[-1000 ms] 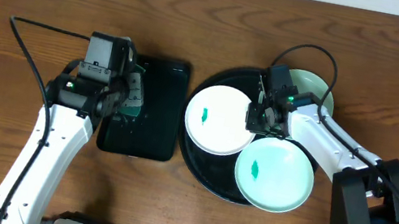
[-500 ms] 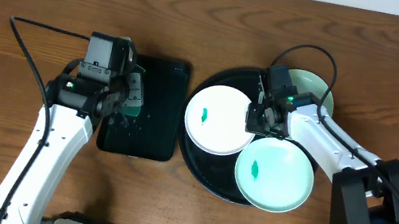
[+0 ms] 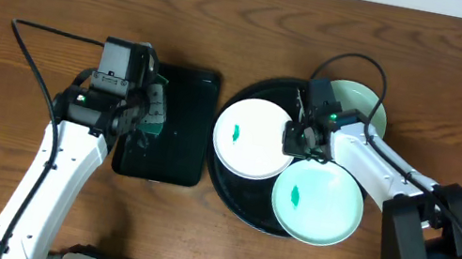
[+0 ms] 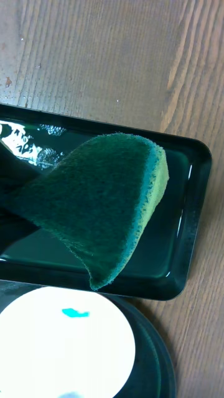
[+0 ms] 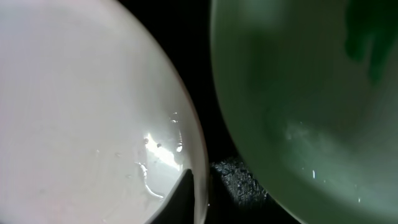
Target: Clean dirty plates on tray and stack at the side
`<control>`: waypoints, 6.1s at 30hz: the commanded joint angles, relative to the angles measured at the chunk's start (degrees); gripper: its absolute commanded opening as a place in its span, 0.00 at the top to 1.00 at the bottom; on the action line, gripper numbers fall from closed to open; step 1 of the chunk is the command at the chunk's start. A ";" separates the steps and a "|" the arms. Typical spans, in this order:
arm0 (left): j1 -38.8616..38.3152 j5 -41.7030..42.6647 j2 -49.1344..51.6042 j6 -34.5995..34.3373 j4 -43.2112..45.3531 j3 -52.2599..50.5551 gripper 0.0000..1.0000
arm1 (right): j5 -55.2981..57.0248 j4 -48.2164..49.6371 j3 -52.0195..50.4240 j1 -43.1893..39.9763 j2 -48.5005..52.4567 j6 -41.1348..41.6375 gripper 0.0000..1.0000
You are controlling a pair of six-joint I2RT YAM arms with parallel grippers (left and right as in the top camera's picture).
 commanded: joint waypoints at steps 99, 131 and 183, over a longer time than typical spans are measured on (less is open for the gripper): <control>-22.80 -2.29 33.42 -15.93 14.64 7.87 0.92 | -1.20 1.20 -0.94 0.57 -0.22 0.42 0.99; -22.80 11.89 43.89 -15.69 14.29 7.50 0.92 | -1.62 1.40 -0.94 0.57 -0.22 0.37 0.99; -22.91 6.69 30.47 -17.22 9.75 10.95 0.92 | -4.24 1.86 -0.94 0.57 -0.22 -0.94 0.99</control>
